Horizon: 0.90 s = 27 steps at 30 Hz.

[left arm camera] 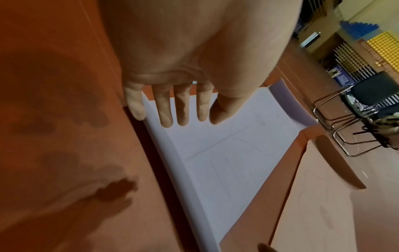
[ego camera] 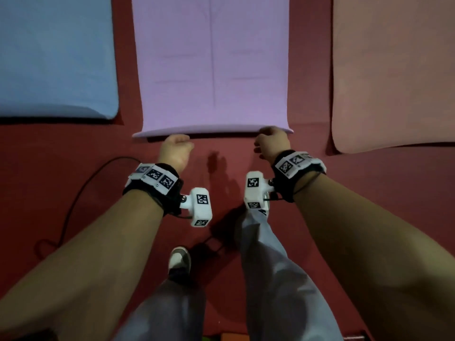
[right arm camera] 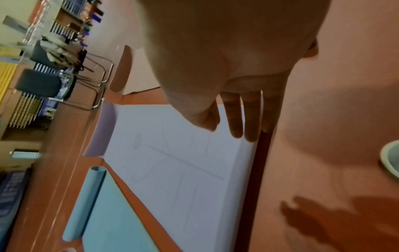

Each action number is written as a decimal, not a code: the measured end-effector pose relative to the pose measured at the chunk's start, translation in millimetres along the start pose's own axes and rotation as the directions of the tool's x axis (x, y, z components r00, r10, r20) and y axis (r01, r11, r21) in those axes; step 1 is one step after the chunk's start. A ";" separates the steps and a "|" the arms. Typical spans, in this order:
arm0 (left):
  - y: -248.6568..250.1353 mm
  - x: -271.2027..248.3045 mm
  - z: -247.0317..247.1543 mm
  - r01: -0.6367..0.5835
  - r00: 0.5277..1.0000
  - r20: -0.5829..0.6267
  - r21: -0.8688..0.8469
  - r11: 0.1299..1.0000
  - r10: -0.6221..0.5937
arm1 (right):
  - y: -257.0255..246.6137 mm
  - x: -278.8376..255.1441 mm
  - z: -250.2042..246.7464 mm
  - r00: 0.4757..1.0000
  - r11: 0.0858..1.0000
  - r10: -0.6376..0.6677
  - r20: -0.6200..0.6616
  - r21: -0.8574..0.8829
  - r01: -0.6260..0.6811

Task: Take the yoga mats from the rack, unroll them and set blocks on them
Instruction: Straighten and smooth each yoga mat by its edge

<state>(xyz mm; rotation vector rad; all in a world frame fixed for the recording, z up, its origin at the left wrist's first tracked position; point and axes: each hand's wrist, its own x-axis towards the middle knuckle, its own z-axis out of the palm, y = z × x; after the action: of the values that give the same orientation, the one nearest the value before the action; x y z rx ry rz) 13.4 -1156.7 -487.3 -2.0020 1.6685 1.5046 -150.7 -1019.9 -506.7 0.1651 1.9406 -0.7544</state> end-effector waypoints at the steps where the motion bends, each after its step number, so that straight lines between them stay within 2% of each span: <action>1: -10.0 12.5 11.6 -0.022 0.999 0.026 0.028 0.999 0.021 | 23.0 33.8 4.9 1.000 0.999 -0.012 -0.019 -0.035 0.011; 3: -29.9 40.9 36.1 -0.092 0.994 0.070 0.070 0.993 0.087 | 53.3 77.1 18.1 0.999 0.995 -0.040 -0.036 -0.097 0.036; 6: -57.4 81.0 65.4 -0.199 0.978 0.098 0.155 0.968 0.186 | 60.0 88.4 37.6 0.988 0.957 -0.154 -0.027 -0.252 0.143; 10: -94.9 128.1 106.1 -0.354 0.935 0.150 0.288 0.890 0.323 | 91.9 145.1 57.7 0.917 0.821 -0.396 -0.056 -0.468 0.326; 12: -107.0 150.8 122.3 -0.448 0.894 0.177 0.381 0.809 0.412 | 101.3 171.4 67.1 0.881 0.752 -0.471 -0.035 -0.537 0.381; 15: -113.8 179.5 138.2 -0.563 0.807 0.192 0.534 0.631 0.558 | 107.0 200.1 75.0 0.821 0.636 -0.570 -0.033 -0.650 0.416; 17: -115.6 190.0 145.5 -0.592 0.745 0.169 0.612 0.524 0.645 | 107.1 213.2 75.5 0.793 0.582 -0.606 -0.059 -0.713 0.392; 19: -117.4 196.2 147.7 -0.590 0.694 0.156 0.683 0.431 0.703 | 107.0 222.7 73.7 0.794 0.542 -0.605 -0.054 -0.758 0.361; 20: -118.1 198.0 147.9 -0.573 0.688 0.139 0.706 0.416 0.712 | 106.6 226.5 71.1 0.799 0.517 -0.602 -0.018 -0.771 0.372; 22: -119.9 202.9 144.1 -0.536 0.698 0.087 0.722 0.438 0.711 | 106.2 228.8 68.0 0.796 0.472 -0.604 0.048 -0.783 0.405; 24: -119.8 208.1 142.8 -0.539 0.712 0.089 0.704 0.462 0.696 | 111.0 225.8 62.7 0.787 0.431 -0.615 0.057 -0.811 0.396; 27: -124.9 210.3 143.1 -0.575 0.691 0.125 0.692 0.436 0.712 | 126.5 216.7 64.9 0.797 0.465 -0.603 0.033 -0.797 0.385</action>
<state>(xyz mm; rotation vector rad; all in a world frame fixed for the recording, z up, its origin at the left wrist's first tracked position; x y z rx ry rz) 6.0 -1158.4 -770.6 -1.1205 2.7564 0.5444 -152.8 -1000.4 -765.1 -0.9511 2.4291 -0.1610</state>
